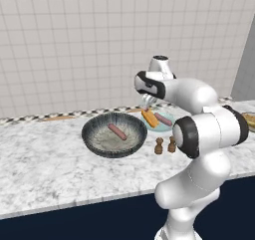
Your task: Place one bun and one sausage from the bowl on each plate.
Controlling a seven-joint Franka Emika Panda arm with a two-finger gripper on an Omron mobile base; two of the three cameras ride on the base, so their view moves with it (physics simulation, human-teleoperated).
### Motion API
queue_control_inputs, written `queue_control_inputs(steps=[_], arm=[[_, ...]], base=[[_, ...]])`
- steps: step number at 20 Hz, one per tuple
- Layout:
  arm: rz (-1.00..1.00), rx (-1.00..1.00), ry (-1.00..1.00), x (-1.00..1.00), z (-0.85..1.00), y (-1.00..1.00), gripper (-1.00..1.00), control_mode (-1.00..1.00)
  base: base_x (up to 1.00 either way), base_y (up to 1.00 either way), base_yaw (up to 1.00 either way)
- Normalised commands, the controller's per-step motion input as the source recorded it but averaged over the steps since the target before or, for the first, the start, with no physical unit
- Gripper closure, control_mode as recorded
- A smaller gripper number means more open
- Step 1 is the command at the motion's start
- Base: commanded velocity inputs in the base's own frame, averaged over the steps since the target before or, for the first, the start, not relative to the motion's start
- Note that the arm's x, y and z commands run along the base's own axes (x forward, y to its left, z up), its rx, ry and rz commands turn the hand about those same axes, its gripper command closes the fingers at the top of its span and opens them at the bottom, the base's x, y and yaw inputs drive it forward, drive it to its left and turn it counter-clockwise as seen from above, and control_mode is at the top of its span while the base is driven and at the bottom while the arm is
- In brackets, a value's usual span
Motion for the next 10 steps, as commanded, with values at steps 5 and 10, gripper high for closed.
queue_control_inputs(steps=[5, 10], arm=[[-0.22, 0.0, 0.0, -0.08, 0.0, 1.0, -1.0, -1.0], [-0.23, 0.0, 0.02, 0.0, -0.13, 1.0, -1.0, -1.0]], base=[[0.0, 0.0, 0.0], [0.0, 0.0, 0.0]])
